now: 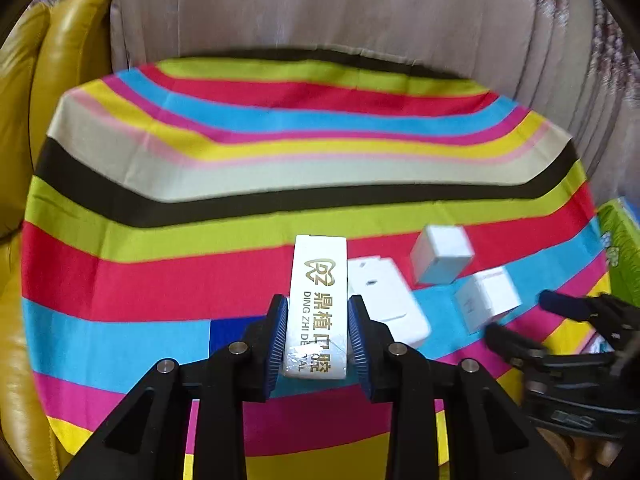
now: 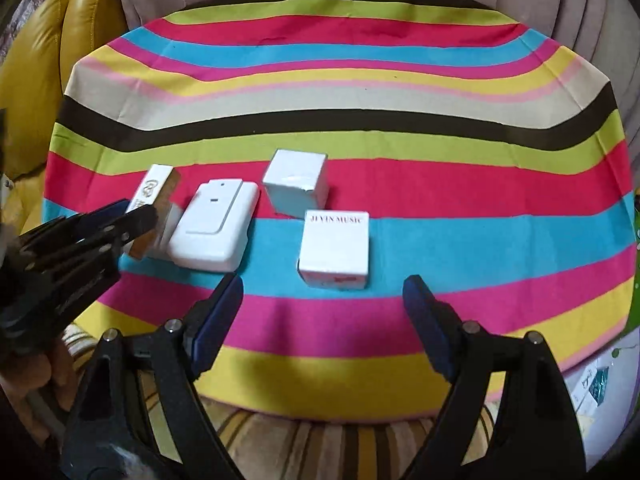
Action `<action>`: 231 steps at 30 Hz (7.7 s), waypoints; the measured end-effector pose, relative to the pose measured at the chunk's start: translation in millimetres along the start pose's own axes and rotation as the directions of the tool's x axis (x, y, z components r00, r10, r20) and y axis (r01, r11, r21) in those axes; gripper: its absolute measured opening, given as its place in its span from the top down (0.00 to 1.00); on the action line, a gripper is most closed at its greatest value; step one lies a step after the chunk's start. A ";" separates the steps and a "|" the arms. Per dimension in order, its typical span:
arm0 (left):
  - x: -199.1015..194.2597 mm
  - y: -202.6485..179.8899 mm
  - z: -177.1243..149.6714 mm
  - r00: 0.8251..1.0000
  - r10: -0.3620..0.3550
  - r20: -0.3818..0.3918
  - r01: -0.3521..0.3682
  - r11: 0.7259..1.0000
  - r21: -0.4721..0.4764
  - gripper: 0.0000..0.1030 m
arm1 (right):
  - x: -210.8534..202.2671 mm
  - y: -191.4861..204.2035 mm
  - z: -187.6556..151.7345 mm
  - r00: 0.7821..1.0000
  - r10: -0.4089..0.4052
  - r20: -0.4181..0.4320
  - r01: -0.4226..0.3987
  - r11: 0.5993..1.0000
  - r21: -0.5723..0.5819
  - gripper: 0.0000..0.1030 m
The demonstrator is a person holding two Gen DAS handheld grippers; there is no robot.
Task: Organize rigid objects
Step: 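Grasp the white DING ZHI DENTAL box with the left tool, then grasp the white JI YIN MUSIC box with the right tool while the left tool holds the dental box, then carry both boxes over the storage box, then open both tools to drop the boxes into the storage box, then move both tools back toward the remaining objects on the tablecloth, then grasp the blue block with the left tool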
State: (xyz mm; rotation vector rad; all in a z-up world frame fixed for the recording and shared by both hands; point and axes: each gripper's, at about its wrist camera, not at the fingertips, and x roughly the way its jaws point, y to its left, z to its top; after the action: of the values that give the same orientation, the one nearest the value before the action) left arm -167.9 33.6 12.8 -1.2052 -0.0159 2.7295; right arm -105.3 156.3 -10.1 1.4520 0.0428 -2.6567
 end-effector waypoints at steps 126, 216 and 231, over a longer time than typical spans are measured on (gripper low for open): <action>-60.8 -252.1 -55.3 0.894 -0.428 -0.134 0.445 0.811 0.380 0.37 | -131.7 -237.2 -154.4 0.929 -0.355 -0.101 0.352 0.769 0.533 0.29; 68.3 63.6 -5.0 0.961 -0.001 -0.276 -0.021 0.997 -0.075 0.35 | 8.5 24.6 4.9 0.999 0.016 -0.029 -0.018 0.998 -0.061 0.27; 75.1 67.1 -10.3 0.959 -0.004 -0.285 -0.023 0.995 -0.094 0.50 | 21.0 17.5 22.2 1.000 -0.012 -0.025 0.011 1.000 -0.022 0.27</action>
State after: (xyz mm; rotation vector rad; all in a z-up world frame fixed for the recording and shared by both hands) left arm -219.5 -22.2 -54.1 -1.6184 -0.1093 2.5613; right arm -133.2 135.3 -15.2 1.4834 0.0817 -2.6387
